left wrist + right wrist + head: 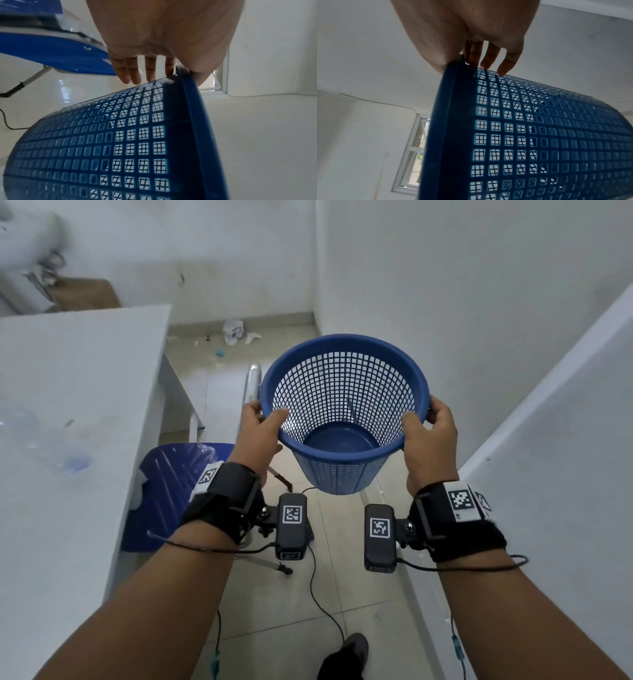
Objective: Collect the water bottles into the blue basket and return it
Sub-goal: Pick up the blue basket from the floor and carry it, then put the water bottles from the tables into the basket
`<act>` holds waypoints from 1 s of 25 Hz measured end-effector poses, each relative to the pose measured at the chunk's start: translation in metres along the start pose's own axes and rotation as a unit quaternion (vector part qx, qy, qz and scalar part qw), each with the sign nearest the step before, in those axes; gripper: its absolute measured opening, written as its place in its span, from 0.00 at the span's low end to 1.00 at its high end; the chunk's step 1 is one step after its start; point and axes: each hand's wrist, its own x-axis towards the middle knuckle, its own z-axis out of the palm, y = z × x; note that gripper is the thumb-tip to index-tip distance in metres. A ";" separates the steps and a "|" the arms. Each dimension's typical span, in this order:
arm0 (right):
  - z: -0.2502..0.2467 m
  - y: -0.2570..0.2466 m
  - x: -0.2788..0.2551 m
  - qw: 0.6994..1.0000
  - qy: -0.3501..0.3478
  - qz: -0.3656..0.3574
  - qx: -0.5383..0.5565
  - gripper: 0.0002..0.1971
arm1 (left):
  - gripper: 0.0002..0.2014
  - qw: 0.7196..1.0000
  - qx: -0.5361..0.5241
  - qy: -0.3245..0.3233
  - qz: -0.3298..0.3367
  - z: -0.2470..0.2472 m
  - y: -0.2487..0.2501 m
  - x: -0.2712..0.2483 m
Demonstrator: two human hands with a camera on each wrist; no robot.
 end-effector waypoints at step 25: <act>0.091 0.066 -0.112 0.985 -0.154 0.078 -0.027 0.16 | 0.13 0.989 -0.017 0.037 -0.140 -0.166 -0.050 -0.047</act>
